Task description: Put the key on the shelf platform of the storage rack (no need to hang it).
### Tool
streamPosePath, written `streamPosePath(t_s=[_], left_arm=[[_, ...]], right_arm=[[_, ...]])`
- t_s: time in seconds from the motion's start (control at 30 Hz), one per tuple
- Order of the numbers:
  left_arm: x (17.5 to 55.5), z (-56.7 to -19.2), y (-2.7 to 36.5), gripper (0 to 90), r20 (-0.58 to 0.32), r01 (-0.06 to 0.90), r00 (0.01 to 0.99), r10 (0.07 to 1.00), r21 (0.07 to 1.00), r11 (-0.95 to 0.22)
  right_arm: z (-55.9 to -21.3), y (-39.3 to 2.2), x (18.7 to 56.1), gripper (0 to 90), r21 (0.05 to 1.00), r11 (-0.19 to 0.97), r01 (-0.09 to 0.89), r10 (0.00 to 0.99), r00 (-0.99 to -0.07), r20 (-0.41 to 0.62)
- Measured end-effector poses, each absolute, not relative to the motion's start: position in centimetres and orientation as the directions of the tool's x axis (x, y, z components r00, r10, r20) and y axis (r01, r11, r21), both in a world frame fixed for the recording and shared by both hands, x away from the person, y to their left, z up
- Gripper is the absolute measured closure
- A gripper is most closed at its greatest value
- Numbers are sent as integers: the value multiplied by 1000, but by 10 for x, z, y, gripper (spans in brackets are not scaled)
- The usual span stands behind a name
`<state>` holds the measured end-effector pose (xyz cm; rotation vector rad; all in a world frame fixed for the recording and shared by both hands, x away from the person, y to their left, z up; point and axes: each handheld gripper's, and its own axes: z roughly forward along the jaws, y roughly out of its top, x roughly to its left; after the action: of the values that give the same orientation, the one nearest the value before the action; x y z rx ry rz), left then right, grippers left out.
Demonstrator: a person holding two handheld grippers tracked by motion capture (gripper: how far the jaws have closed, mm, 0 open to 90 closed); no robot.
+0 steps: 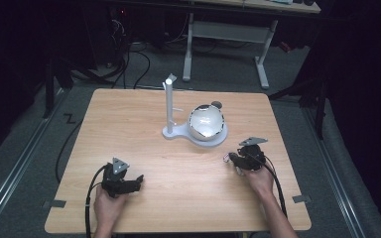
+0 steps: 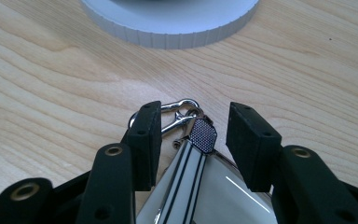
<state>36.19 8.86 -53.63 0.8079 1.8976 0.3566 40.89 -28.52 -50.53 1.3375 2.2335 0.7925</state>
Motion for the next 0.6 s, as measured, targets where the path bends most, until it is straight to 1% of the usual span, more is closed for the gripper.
streamPosePath(t_s=[0.23,0.6], left_arm=[[362,-536,89,169,-688,376,-277,671,565,734],[362,-536,89,169,-687,376,-277,672,566,734]], right_arm=[[-512,-284,413,613,639,396,660,884,-462,-71],[-514,-288,417,704,645,378,664,872,-490,-7]])
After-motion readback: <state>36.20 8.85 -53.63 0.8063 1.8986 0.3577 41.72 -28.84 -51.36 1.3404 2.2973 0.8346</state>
